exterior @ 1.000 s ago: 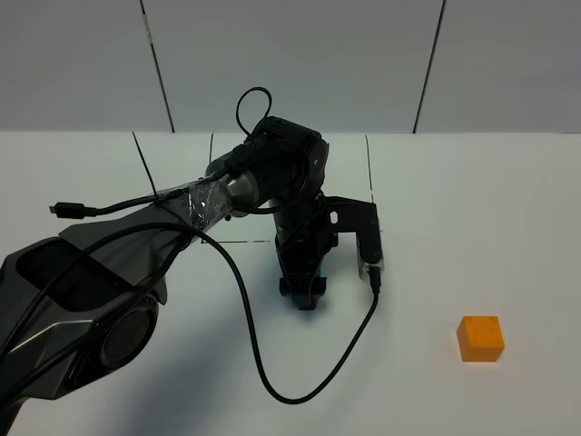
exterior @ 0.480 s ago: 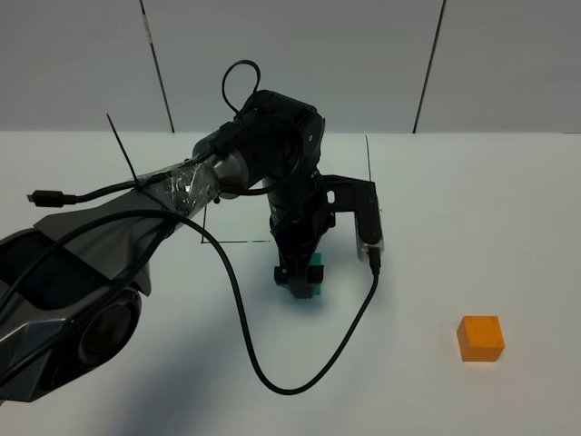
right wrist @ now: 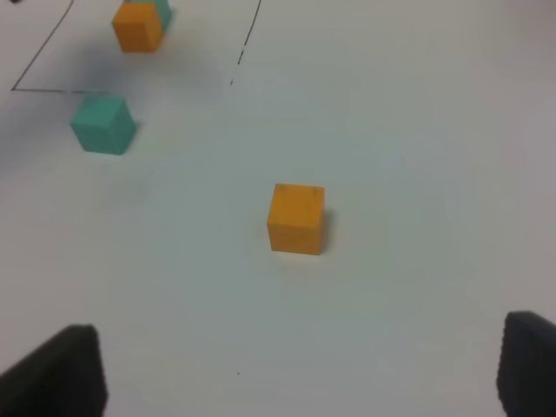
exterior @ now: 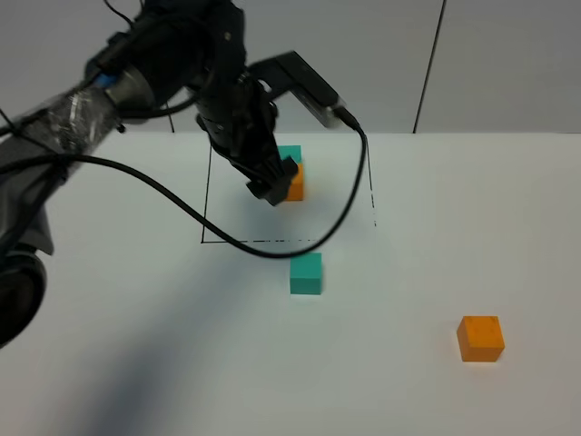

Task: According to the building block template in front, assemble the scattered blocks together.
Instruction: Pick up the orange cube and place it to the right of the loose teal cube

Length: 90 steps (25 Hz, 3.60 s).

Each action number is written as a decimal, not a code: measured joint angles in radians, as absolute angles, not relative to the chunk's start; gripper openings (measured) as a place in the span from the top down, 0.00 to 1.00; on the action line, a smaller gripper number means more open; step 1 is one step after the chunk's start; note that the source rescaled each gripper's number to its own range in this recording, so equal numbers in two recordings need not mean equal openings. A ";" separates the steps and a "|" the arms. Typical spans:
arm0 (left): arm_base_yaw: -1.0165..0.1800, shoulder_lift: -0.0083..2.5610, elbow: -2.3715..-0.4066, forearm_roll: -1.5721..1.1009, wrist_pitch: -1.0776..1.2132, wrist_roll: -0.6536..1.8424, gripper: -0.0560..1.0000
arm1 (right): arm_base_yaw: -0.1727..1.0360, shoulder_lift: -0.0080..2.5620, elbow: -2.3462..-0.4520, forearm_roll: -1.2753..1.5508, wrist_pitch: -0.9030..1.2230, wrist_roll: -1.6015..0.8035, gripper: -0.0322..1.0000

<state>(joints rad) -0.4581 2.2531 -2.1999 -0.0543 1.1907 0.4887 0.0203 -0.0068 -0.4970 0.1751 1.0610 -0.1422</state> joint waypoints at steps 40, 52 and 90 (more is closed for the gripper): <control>-0.046 0.466 -0.767 0.152 0.972 -0.084 0.24 | 0.020 -0.007 -0.497 0.175 1.061 -0.142 0.20; -0.046 0.211 -0.575 -0.114 0.984 0.098 0.24 | 0.020 -0.007 -0.497 0.175 1.061 -0.142 0.20; -0.046 -0.005 -0.506 -0.071 1.040 0.085 0.31 | 0.020 -0.007 -0.497 0.175 1.061 -0.142 0.20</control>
<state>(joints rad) -0.0462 -0.0051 -0.5060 -0.0705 1.0397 0.0851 0.0203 -0.0068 -0.4970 0.1751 1.0610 -0.1422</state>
